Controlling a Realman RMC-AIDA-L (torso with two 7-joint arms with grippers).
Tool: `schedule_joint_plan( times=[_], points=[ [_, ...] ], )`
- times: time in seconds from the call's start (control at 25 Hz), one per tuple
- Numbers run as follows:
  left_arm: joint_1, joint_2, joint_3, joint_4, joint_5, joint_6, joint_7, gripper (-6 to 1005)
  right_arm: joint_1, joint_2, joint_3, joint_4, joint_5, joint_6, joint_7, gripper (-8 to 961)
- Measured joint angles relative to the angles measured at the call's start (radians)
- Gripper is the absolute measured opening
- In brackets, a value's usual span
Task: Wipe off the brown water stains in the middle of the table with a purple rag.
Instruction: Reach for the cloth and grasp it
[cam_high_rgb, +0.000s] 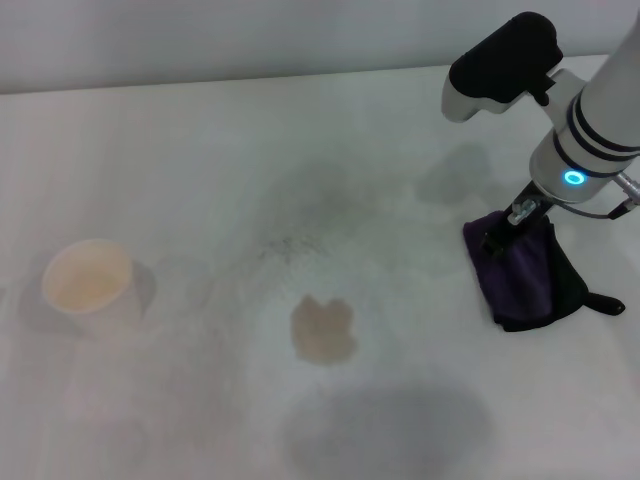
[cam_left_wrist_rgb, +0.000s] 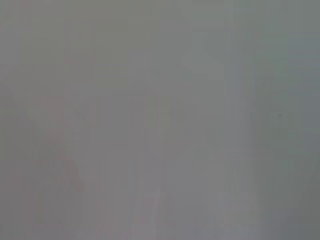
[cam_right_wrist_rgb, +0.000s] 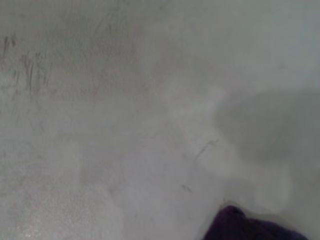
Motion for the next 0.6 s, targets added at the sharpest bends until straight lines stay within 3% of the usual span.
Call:
schedule_joint_plan(
  times=[0.24, 0.48, 0.6],
  points=[
    [-0.003, 0.001, 0.000, 0.000, 0.000, 0.000, 0.000, 887, 0.040, 0.001, 0.001, 0.075, 0.000, -0.015, 0.009, 294],
    [-0.008, 0.002, 0.000, 0.001, -0.001, 0.000, 0.001, 887, 0.040, 0.000, 0.007, 0.062, 0.002, -0.023, 0.012, 266],
    [-0.008, 0.002, 0.000, 0.004, -0.004, 0.000, 0.001, 887, 0.039, -0.001, 0.002, 0.058, 0.002, -0.024, 0.009, 202]
  ],
)
